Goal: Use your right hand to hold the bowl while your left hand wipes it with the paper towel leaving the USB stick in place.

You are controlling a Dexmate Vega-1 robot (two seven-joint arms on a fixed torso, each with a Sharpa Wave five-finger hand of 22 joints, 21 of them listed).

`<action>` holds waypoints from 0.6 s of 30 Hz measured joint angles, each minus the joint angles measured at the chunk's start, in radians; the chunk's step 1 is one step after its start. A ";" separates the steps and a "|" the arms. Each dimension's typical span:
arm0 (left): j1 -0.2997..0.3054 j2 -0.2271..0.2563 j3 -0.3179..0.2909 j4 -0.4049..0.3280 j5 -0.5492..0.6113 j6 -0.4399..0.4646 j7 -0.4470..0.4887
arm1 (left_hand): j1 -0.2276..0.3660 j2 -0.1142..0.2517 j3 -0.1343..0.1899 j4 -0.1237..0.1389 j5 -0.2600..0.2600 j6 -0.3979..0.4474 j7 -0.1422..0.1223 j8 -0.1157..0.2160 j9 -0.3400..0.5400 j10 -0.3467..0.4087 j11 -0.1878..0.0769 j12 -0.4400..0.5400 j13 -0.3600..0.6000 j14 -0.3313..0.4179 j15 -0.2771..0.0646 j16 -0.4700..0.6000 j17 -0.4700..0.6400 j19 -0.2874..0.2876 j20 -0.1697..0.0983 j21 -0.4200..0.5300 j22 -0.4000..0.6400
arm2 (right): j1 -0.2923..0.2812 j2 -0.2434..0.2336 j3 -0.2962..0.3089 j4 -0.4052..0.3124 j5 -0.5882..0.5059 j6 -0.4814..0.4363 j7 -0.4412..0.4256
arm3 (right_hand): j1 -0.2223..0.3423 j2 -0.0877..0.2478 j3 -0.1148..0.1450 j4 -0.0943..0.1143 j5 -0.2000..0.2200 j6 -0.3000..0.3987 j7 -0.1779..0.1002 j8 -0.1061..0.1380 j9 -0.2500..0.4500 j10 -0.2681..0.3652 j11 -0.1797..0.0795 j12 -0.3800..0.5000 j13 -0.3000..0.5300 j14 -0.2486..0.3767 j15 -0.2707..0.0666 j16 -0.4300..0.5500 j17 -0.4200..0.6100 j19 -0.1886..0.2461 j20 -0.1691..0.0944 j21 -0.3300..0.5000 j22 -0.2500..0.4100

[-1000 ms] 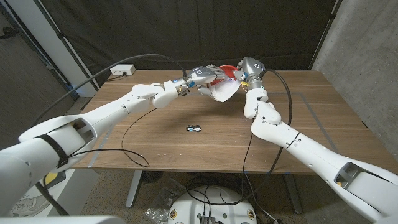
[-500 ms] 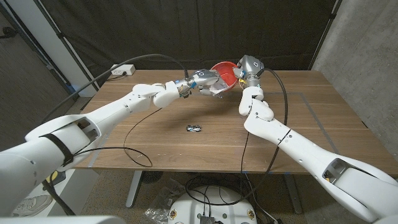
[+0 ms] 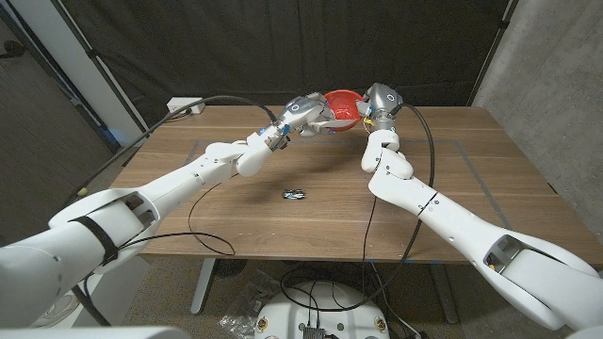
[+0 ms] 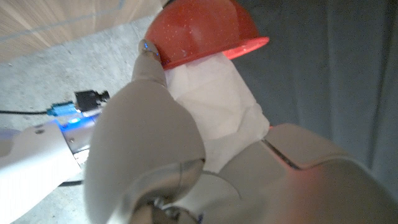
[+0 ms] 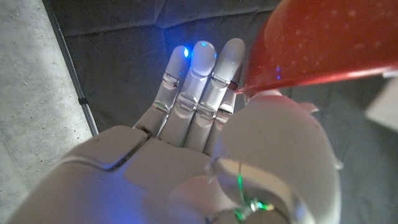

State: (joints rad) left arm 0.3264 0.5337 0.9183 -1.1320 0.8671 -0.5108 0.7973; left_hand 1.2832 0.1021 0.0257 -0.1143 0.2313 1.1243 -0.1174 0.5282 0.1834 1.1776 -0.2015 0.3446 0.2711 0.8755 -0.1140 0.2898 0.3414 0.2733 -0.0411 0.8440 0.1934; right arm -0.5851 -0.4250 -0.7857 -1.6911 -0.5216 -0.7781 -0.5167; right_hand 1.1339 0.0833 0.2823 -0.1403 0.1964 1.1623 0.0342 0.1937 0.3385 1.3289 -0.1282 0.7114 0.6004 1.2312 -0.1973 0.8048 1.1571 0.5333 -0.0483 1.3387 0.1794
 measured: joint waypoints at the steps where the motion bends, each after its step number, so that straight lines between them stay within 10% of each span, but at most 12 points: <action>1: 0.002 -0.001 -0.001 0.000 0.000 0.000 0.000 | 0.000 0.000 0.000 0.000 0.000 0.000 0.000 0.000 0.000 0.000 0.000 0.000 0.001 0.000 0.000 -0.002 0.003 0.000 0.000 0.000 0.000 | 0.000 0.000 0.001 0.001 0.003 0.001 -0.001 | 0.002 -0.002 -0.001 0.001 0.001 0.000 0.000 0.000 0.000 -0.001 -0.001 -0.002 0.000 -0.001 -0.001 0.000 -0.001 0.000 0.000 0.000 0.000; 10: 0.041 -0.012 -0.025 -0.004 -0.001 0.051 0.194 | 0.000 0.000 0.000 0.000 -0.009 0.000 0.000 -0.008 -0.003 -0.001 0.000 0.001 0.005 0.014 -0.001 -0.009 0.014 0.000 0.000 0.008 0.000 | -0.003 0.006 0.035 0.022 0.090 0.038 -0.003 | 0.003 -0.004 -0.004 0.004 0.001 -0.002 0.002 0.006 0.003 -0.002 -0.001 -0.002 0.005 -0.001 -0.001 -0.004 -0.002 0.000 0.000 -0.004 0.000; 18: 0.128 -0.084 -0.166 0.001 0.068 0.033 0.279 | 0.051 0.051 0.017 0.008 -0.008 0.005 0.001 -0.012 -0.003 0.003 0.004 0.010 0.016 0.027 -0.009 -0.009 0.023 0.000 0.000 0.008 -0.003 | -0.014 0.002 0.074 0.034 0.182 0.049 0.006 | 0.021 -0.008 -0.004 -0.002 0.007 -0.002 0.002 0.006 0.001 -0.004 0.002 -0.003 0.017 -0.002 -0.001 -0.012 -0.002 0.000 0.000 -0.011 0.000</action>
State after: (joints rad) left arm 0.4540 0.4502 0.7518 -1.1310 0.9351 -0.4776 1.0758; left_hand 1.3344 0.1534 0.0423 -0.1061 0.2232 1.1295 -0.1161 0.5161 0.1808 1.1806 -0.1979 0.3542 0.2876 0.9021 -0.1229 0.2804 0.3645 0.2731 -0.0410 0.8516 0.1905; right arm -0.5988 -0.4228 -0.7115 -1.6569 -0.3393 -0.7287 -0.5103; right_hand 1.1550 0.0754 0.2782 -0.1424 0.2037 1.1601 0.0361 0.1999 0.3392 1.3250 -0.1264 0.7085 0.6174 1.2297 -0.1985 0.7932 1.1554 0.5332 -0.0485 1.3273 0.1793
